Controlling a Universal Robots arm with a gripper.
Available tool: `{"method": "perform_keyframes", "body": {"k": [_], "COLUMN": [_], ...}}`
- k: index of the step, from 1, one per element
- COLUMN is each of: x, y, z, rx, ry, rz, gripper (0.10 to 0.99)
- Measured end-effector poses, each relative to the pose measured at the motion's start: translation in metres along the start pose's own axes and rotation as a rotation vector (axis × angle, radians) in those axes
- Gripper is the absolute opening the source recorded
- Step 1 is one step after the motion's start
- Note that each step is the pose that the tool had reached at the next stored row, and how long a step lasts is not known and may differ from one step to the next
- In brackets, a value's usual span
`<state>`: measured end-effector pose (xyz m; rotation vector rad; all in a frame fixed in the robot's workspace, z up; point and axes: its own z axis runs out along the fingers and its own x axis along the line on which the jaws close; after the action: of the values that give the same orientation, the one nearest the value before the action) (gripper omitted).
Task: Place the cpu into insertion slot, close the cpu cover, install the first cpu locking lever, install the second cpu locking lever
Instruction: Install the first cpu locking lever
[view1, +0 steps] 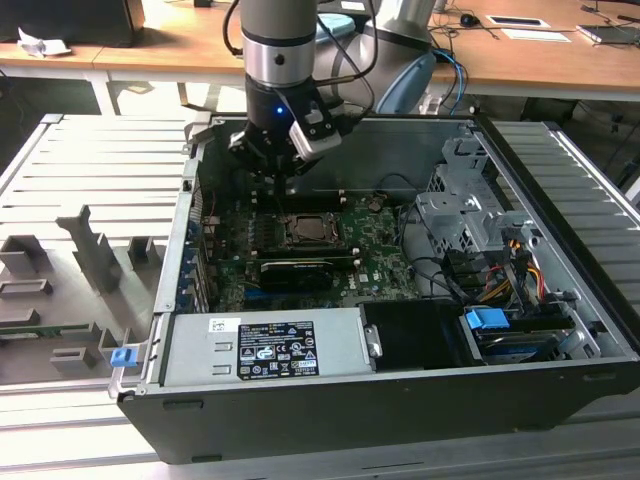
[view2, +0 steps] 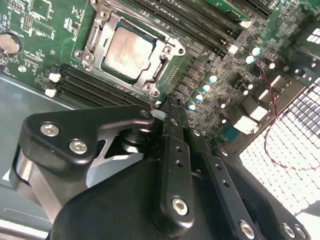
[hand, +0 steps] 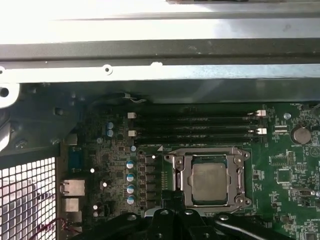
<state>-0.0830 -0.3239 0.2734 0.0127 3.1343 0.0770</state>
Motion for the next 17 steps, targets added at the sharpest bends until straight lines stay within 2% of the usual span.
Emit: {"method": "perform_keyframes", "body": {"k": [17], "x": [0.015], "y": [-0.0002], "z": [0.0008], "rx": [0.0], "ry": [-0.0007], "rz": [-0.004], "gripper": [0.106]}}
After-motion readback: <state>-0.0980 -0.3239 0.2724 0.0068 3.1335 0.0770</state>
